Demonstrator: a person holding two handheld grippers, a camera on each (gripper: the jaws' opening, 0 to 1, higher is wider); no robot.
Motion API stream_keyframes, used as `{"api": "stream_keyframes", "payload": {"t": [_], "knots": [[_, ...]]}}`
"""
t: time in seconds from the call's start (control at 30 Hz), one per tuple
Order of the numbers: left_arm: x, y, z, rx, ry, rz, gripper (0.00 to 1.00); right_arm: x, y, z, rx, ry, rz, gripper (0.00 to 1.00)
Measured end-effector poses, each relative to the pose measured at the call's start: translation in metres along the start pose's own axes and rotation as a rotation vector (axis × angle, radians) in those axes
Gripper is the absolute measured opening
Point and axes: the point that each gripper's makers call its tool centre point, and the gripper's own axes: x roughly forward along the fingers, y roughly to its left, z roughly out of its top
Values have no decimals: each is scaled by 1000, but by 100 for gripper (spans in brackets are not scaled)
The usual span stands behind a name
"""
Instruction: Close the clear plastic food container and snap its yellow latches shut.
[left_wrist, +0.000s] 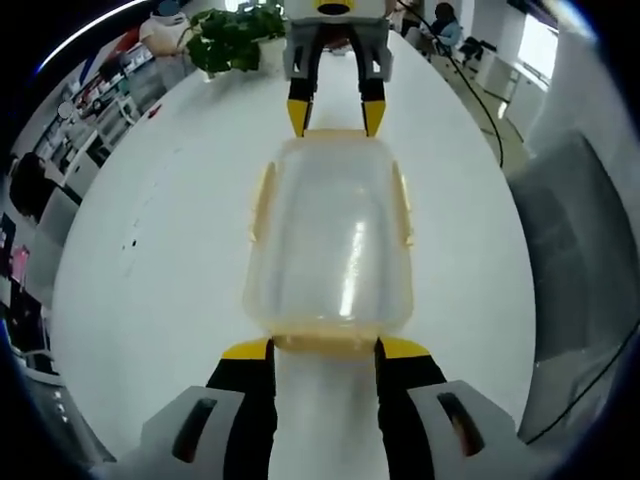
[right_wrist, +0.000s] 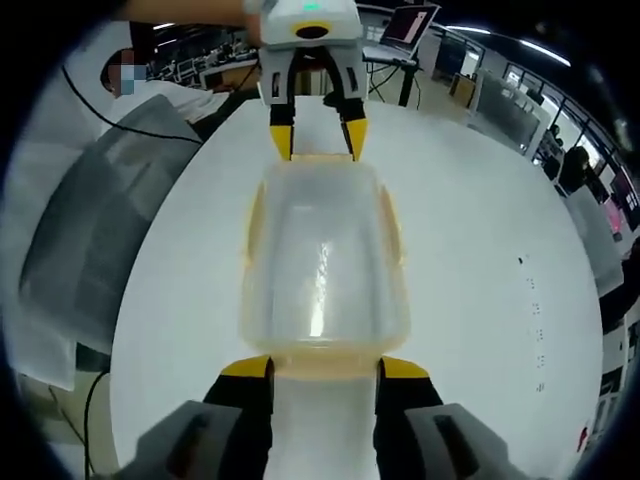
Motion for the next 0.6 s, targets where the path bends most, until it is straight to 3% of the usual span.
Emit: {"api": "stream_keyframes", "payload": {"t": [0.1, 0.17, 0.3, 0.43, 0.53, 0.6], "knots": [[0, -1, -5, -11, 26, -6, 32, -1, 0, 1, 17, -10, 2, 40], [-1, -4, -5, -19, 16, -12, 36, -2, 0, 1, 35, -23, -6, 47], [-5, -6, -7, -21, 23, -16, 35, -8, 3, -1, 29, -23, -7, 47], [-12, -5, -1, -78, -19, -11, 36, -16, 3, 2, 51, -54, -21, 46], [-17, -2, 6, -153, -67, -4, 38, -19, 5, 12, 156, -125, -22, 45], [-19, 1, 11, -191, -90, 16, 39, -19, 5, 12, 145, -115, -30, 45]]}}
